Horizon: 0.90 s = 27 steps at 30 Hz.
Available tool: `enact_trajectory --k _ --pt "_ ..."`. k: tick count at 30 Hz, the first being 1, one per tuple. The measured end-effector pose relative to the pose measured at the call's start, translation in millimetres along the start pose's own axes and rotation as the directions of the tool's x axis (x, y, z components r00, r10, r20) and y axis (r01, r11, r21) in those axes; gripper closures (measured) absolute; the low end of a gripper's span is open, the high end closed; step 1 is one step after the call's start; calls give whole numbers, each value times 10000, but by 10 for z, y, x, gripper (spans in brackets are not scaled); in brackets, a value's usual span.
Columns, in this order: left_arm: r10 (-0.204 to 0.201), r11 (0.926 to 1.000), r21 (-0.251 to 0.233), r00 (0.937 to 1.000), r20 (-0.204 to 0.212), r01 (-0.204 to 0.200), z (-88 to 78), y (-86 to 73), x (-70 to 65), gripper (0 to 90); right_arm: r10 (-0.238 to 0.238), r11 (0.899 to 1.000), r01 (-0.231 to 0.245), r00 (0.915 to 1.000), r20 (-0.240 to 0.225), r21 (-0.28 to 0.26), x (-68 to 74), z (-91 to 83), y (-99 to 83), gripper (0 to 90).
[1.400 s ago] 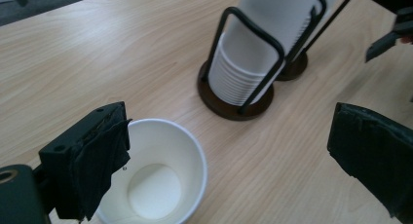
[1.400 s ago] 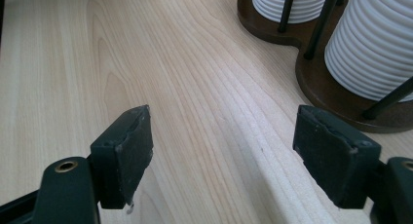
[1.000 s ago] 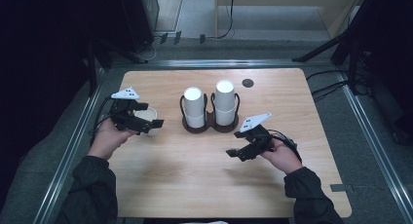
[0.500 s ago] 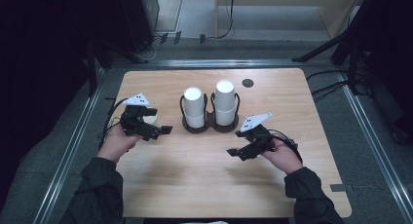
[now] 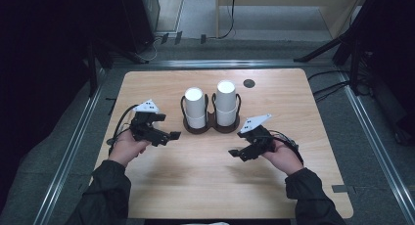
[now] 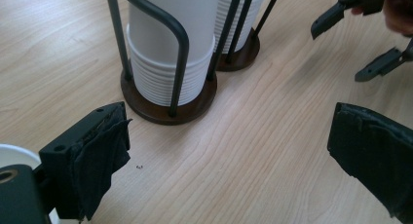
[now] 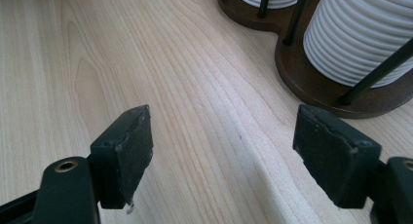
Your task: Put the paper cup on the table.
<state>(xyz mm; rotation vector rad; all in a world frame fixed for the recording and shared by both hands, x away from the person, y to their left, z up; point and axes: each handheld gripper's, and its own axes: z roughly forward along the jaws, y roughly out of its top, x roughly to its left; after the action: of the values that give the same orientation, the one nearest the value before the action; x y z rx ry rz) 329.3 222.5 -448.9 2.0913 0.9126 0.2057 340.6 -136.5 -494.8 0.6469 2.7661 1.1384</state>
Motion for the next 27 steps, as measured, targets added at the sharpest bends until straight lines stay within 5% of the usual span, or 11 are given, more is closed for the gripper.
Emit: enact_trajectory --k 11,18,27 --pt "137 9998 110 9999 -10 -137 240 -106 -92 21 -103 9999 103 9999 -71 -33 15 20 10 225" --pt "603 9976 366 9979 -256 -593 379 -144 -196 21 44 9999 -45 9999 -115 -91 22 33 19 225" --pt "918 9933 692 9958 71 -920 551 -169 -331 21 87 9999 -89 9999 -101 -102 10 35 18 225"
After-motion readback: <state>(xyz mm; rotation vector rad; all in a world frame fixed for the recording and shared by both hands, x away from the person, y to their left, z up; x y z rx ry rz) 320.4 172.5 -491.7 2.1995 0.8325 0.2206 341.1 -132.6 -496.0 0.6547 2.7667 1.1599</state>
